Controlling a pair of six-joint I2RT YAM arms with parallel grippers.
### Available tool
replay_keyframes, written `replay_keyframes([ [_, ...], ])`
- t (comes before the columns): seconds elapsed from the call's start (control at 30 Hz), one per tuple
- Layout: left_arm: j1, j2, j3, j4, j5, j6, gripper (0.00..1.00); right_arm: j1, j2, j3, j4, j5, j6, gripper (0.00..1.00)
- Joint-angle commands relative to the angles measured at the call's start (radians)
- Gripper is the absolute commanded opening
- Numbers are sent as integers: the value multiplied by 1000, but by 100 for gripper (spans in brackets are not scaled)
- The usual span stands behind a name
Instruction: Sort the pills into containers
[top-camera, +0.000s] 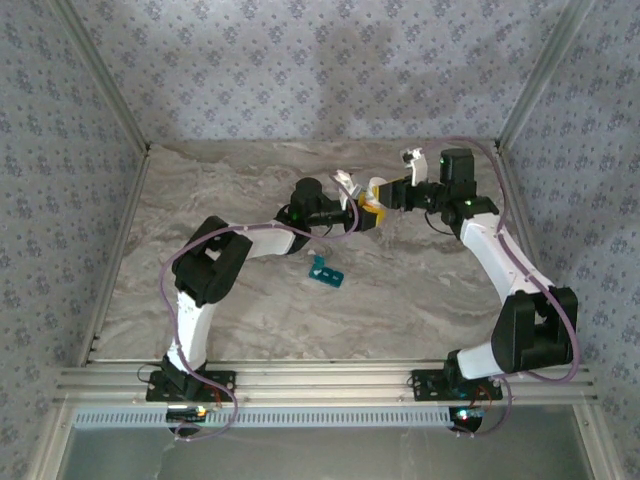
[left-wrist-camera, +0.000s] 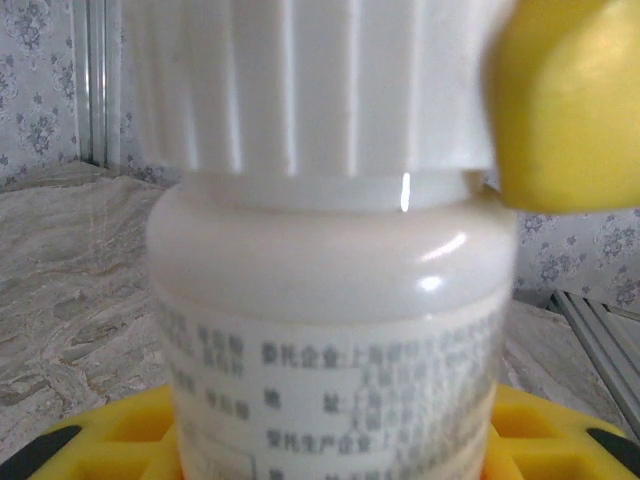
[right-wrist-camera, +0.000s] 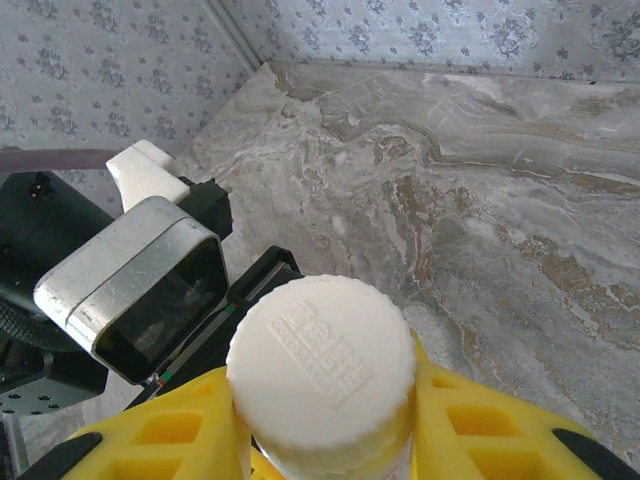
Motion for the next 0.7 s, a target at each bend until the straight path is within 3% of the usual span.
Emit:
replay_keyframes([
  [0.0,-9,7,24,58,32,28,0,-17,-21,-36,89,18,115,32],
  [0.43,-7,5,19,59,14,32,0,37,-110,-166,178,155,315,30],
  [0.57,-7,4,18,61,20,34,0,30,-106,-141,174,127,309,40],
  [0.67,-8,4,17,62,20,33,0,27,-109,-114,158,118,294,60],
])
